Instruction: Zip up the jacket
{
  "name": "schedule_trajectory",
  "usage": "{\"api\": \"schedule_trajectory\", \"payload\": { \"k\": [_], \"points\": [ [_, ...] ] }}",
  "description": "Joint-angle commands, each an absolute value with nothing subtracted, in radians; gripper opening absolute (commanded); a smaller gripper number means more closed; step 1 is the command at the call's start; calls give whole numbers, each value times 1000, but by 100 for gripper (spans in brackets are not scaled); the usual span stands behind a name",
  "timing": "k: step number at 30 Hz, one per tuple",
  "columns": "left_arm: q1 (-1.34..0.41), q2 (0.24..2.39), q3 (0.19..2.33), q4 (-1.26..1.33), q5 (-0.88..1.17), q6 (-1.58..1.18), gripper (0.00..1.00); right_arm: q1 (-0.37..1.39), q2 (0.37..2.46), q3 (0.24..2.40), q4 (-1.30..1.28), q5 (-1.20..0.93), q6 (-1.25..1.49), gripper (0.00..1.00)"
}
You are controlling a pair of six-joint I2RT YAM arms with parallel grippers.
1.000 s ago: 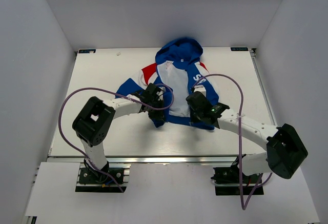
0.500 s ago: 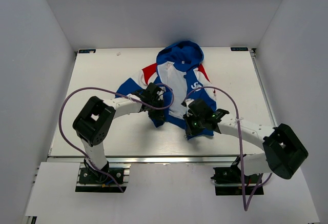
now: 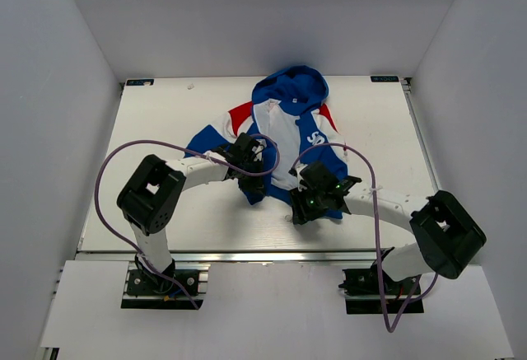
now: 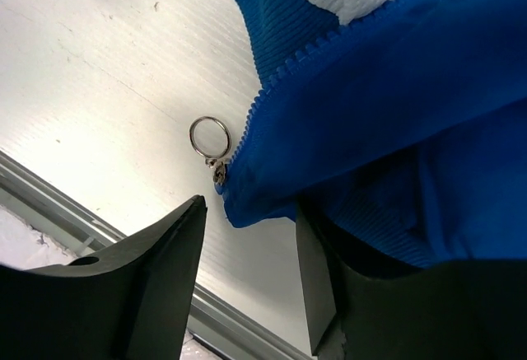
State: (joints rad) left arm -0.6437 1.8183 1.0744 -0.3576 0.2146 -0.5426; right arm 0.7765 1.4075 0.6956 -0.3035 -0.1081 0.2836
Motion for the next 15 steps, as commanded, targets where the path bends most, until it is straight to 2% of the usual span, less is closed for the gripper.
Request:
{"api": "schedule_trajectory", "payload": {
  "k": [1,7,15],
  "points": [
    [-635,1836,1074,-390,146,-526,0,779,1391,699,-281,-95,327,54],
    [-635,1822,1068,-388,149,-525,0,781,1325,709,-324,44,472,51],
    [-635,1815,1055,-385,156,-515,0,785,1341,712,-321,32,468,51]
  ]
}}
